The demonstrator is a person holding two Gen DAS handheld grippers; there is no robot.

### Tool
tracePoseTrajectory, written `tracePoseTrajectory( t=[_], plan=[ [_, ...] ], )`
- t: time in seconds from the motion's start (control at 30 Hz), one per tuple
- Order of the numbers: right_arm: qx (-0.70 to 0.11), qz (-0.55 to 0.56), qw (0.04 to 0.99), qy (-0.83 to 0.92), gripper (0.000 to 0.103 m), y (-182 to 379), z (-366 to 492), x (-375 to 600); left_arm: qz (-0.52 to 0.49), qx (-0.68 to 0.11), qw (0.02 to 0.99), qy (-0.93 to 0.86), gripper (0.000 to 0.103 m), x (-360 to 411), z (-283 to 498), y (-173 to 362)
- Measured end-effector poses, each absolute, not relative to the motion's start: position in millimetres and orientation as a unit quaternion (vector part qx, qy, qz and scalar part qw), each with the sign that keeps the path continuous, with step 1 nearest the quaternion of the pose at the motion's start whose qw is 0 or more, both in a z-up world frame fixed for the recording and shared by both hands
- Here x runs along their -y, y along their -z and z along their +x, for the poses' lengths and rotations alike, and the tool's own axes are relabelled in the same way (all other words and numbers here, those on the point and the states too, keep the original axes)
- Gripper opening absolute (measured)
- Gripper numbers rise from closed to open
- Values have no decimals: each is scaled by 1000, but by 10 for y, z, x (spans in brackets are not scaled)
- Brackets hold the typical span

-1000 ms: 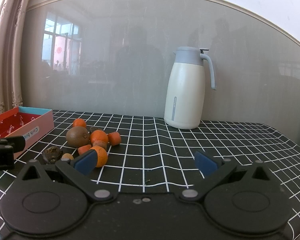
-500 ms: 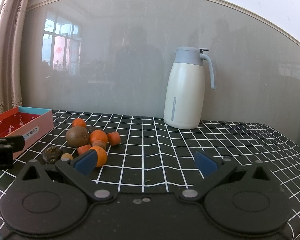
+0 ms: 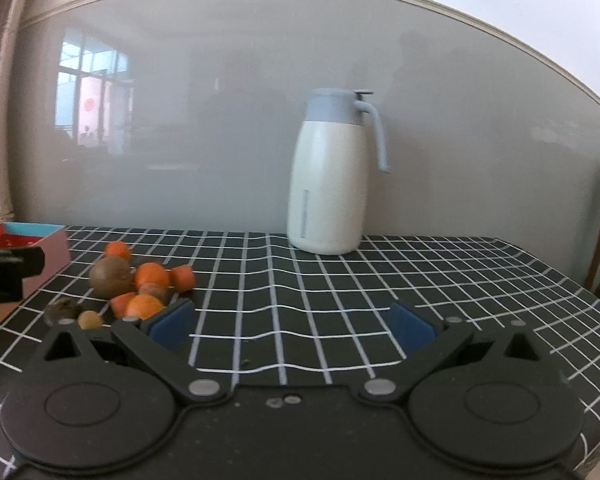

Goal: Organize fruits
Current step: 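Reach the left tool to the large mandarin and close on it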

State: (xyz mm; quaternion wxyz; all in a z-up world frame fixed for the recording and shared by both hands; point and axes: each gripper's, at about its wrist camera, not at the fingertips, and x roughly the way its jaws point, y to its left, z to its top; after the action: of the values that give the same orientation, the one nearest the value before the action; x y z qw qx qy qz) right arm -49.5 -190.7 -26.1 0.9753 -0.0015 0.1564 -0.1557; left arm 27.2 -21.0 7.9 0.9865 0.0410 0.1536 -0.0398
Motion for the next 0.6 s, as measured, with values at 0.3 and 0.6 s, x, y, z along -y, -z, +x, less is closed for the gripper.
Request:
tracePoseTrajectory(
  t=[0.3, 0.6],
  plan=[
    [-160, -3, 972, 172, 103, 303, -528, 2054, 66, -176, 979, 80, 103, 519, 519, 35],
    [-165, 14, 962, 217, 103, 351, -363, 2306, 80, -223, 966, 104, 103, 947, 709, 277]
  ],
)
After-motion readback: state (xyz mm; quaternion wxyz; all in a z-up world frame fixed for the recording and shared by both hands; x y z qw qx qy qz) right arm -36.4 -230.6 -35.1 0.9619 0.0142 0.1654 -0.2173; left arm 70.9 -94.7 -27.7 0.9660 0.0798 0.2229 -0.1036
